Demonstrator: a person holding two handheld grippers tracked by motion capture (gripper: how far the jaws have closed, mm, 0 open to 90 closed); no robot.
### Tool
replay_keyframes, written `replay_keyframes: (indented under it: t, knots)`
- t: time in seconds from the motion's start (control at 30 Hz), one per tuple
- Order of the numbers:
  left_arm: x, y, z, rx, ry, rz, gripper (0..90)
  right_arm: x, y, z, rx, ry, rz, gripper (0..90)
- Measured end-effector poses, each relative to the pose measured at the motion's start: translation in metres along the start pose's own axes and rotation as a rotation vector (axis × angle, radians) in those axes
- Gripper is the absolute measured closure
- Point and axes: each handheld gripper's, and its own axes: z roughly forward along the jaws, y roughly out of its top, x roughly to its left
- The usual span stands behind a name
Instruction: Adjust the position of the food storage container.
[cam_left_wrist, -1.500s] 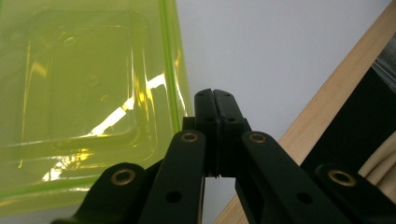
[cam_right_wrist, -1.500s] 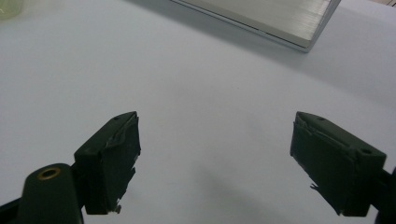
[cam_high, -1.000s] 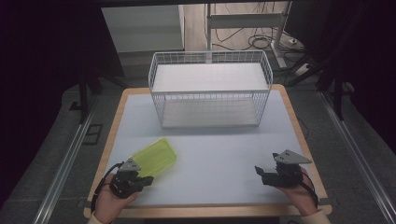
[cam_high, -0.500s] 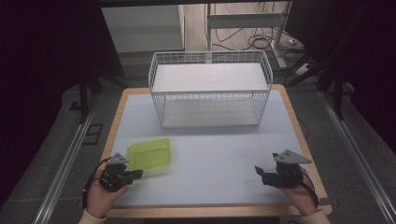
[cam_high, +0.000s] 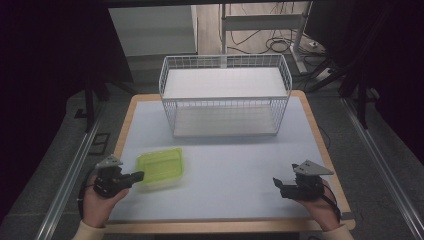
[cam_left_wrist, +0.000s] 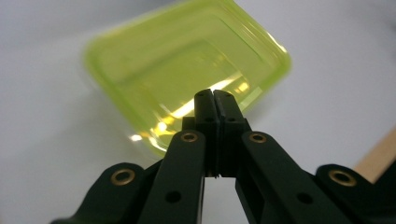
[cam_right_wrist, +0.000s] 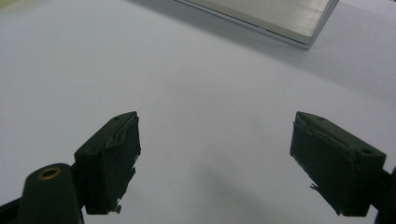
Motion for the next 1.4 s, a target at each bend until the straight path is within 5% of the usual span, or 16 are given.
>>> replay_keyframes:
  t: [0.3,0.57,1.07,1.4]
  knots:
    - [0.042,-0.001,0.002,0.002,0.071,-0.111,90.0,0.001,-0.001,0.002,0.006,-0.001,-0.009,16.3]
    - [0.068,-0.014,0.025,0.068,0.073,-0.177,90.0,0.003,-0.001,0.004,0.010,-0.004,-0.018,16.4]
    - [0.069,-0.011,0.055,0.112,0.003,-0.182,90.0,0.003,-0.001,0.004,0.010,-0.009,-0.025,16.5]
    - [0.062,-0.007,0.065,0.129,-0.004,-0.161,90.0,0.003,-0.001,0.005,0.010,-0.011,-0.023,16.5]
